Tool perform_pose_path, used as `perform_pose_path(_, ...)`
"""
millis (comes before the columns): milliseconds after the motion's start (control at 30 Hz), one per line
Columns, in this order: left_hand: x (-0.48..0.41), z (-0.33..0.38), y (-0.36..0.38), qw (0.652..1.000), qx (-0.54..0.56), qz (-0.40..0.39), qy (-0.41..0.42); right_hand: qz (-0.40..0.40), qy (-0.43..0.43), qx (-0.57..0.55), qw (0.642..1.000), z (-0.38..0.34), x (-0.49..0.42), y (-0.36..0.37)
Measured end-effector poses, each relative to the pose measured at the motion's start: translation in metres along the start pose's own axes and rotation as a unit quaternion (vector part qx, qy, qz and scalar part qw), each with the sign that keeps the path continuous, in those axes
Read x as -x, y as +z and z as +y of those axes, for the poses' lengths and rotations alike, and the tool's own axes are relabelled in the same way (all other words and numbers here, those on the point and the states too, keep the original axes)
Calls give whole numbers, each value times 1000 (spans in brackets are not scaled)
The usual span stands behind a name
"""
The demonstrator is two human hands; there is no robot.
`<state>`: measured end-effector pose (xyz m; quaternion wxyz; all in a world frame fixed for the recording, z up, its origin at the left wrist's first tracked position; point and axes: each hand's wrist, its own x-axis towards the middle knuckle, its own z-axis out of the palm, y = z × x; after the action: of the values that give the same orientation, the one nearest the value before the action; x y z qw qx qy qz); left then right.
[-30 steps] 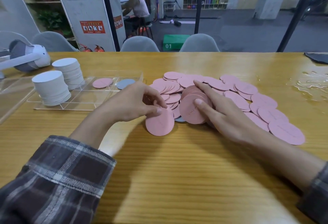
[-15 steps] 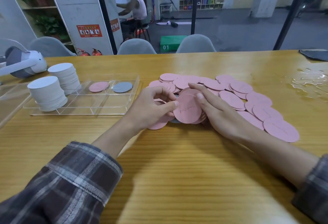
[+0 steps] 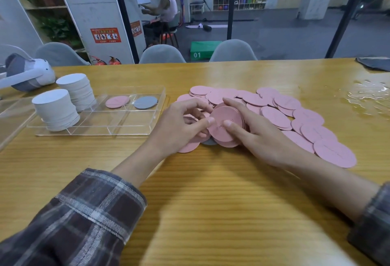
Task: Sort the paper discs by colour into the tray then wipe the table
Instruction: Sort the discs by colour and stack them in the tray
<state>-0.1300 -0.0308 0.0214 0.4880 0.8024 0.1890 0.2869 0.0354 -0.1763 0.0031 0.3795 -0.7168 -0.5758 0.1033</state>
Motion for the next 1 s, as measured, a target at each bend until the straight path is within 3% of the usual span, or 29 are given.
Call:
perform_pose_path(133, -3, -1, -21, 983, -174, -22, 50, 25, 1, -7, 1000, -1, 1, -3)
perform_pose_path(200, -3, -3, -38, 957, -281, -74, 24, 45, 3, -10, 999, 1, 1, -4)
perform_pose_path(267, -2, -5, -50, 938, -326, -117, -17, 54, -1, -4, 999, 1, 0, -4)
perform_pose_path(367, -2, -7, -52, 935, -335, -114, -35, 42, -6, 7, 999, 3, 0, -3)
perform_pose_path(533, -4, -6, -49, 946, -303, -110, -30, 33, -9, 13, 999, 3, -1, -2)
perform_pose_path(667, -4, -2, -48, 978, -152, -137, -40, 21, -11, -6, 1000, 4, -2, -2)
perform_pose_path(800, -3, 2, -35, 993, -3, -106, -51, 18, -14, -16, 1000, 5, -3, -1)
perform_pose_path(1000, -4, -5, 0, 997, 36, -36, -59, 25, -20, -27, 999, 7, -4, 1)
